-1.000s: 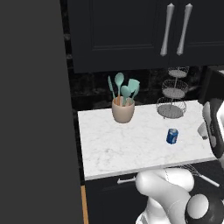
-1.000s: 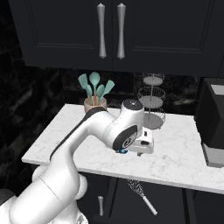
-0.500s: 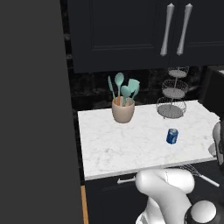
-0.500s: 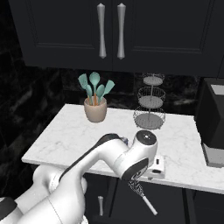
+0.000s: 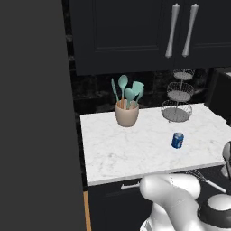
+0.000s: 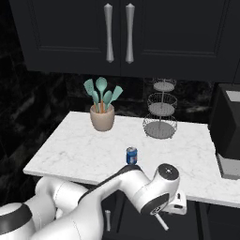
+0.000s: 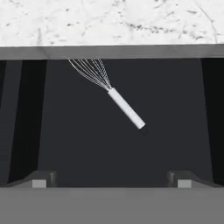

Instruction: Pick the whisk from the drawer and place it on the counter.

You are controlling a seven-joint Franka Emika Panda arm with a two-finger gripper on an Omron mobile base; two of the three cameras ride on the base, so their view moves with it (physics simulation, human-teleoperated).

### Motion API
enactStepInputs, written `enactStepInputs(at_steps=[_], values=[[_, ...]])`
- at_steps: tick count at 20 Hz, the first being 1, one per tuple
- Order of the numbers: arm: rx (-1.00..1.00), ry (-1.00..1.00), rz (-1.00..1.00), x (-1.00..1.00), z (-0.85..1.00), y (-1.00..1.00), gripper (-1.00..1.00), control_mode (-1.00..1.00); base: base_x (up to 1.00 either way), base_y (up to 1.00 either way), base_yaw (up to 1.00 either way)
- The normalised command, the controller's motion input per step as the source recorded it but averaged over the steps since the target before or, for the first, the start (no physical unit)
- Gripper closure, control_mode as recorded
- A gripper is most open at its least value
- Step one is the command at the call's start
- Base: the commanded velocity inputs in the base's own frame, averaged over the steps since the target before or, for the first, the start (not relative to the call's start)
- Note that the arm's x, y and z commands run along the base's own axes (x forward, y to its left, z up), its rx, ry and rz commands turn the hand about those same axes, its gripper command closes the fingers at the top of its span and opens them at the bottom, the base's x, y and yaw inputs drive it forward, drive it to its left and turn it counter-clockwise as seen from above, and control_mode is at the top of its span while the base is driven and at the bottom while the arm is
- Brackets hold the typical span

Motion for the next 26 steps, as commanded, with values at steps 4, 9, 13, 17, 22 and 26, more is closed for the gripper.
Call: enactStepInputs(at_steps=[4, 9, 13, 17, 22, 26], values=[[-0.05, 0.11, 0.00, -0.33, -0.79, -0.14, -1.00, -1.00, 0.00, 0.00, 0.00], [-0.08, 0.00, 0.00, -0.01, -0.48, 0.00, -1.00, -1.00, 0.00, 0.00, 0.00], [-0.13, 0.05, 0.00, -0.24, -0.54, 0.00, -1.00, -1.00, 0.00, 0.00, 0.00], [-0.05, 0.10, 0.00, -0.40, -0.33, -0.17, -1.00, -1.00, 0.00, 0.00, 0.00], [0.00, 0.03, 0.00, -0.52, -0.20, -0.28, -1.00, -1.00, 0.00, 0.00, 0.00], [0.00, 0.01, 0.00, -0.78, -0.03, -0.44, -1.00, -1.00, 0.00, 0.00, 0.00]])
